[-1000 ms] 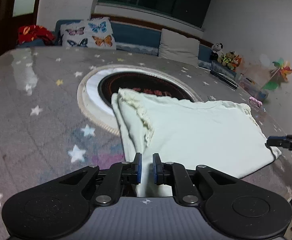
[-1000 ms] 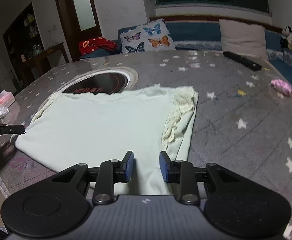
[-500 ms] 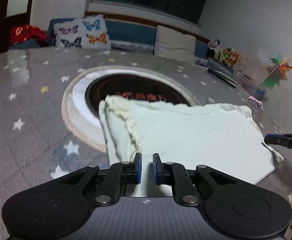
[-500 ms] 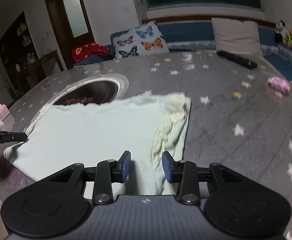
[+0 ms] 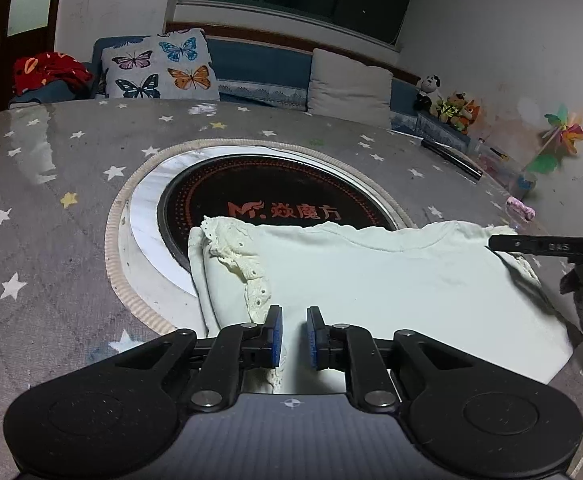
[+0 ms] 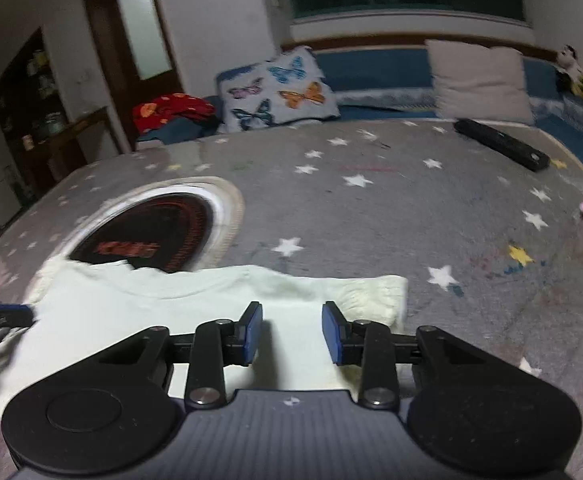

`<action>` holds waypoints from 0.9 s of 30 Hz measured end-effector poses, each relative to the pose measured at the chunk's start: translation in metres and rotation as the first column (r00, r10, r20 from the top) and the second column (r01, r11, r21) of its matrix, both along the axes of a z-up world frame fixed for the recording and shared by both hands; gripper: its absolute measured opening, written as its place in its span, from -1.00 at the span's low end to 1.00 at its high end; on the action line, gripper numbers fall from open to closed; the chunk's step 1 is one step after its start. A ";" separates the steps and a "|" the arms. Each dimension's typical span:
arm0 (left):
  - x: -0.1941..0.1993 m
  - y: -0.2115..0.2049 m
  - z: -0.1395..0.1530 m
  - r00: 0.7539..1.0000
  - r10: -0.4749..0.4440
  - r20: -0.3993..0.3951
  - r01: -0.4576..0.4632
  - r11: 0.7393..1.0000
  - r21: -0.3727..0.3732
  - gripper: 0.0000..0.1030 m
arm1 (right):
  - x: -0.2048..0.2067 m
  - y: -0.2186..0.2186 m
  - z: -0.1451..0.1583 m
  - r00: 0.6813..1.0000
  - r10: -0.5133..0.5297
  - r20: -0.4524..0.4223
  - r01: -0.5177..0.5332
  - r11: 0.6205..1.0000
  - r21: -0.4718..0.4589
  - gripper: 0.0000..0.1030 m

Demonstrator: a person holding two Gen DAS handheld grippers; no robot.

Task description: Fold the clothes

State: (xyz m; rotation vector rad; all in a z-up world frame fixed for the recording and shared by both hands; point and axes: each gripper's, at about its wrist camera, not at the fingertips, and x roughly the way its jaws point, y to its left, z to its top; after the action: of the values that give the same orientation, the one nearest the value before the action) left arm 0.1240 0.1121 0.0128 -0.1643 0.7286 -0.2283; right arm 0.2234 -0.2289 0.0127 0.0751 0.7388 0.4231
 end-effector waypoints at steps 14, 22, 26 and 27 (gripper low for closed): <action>-0.005 0.004 0.003 1.000 0.012 0.015 -0.012 1.000 -0.025 -0.64 | 0.030 0.040 -0.005 0.999 0.024 0.023 -0.021 0.996 -0.091 -0.53; -0.042 0.013 0.012 0.995 0.095 0.027 -0.095 0.995 -0.002 0.09 | 0.005 0.050 0.020 0.996 0.073 0.046 -0.070 0.995 -0.073 -0.24; -0.058 0.014 0.005 0.989 0.147 -0.016 -0.147 0.989 0.002 0.12 | -0.007 0.065 0.027 0.991 0.132 0.015 -0.131 0.990 -0.054 0.00; -0.062 0.014 0.004 0.987 0.158 -0.025 -0.158 0.987 0.003 0.14 | -0.011 0.070 0.028 0.988 0.152 0.006 -0.152 0.987 -0.052 0.01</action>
State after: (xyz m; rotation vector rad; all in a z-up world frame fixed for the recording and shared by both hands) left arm 0.0620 0.1262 0.0167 -0.2234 0.7367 -0.0750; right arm 0.2124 -0.1586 0.0410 -0.0321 0.7477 0.5490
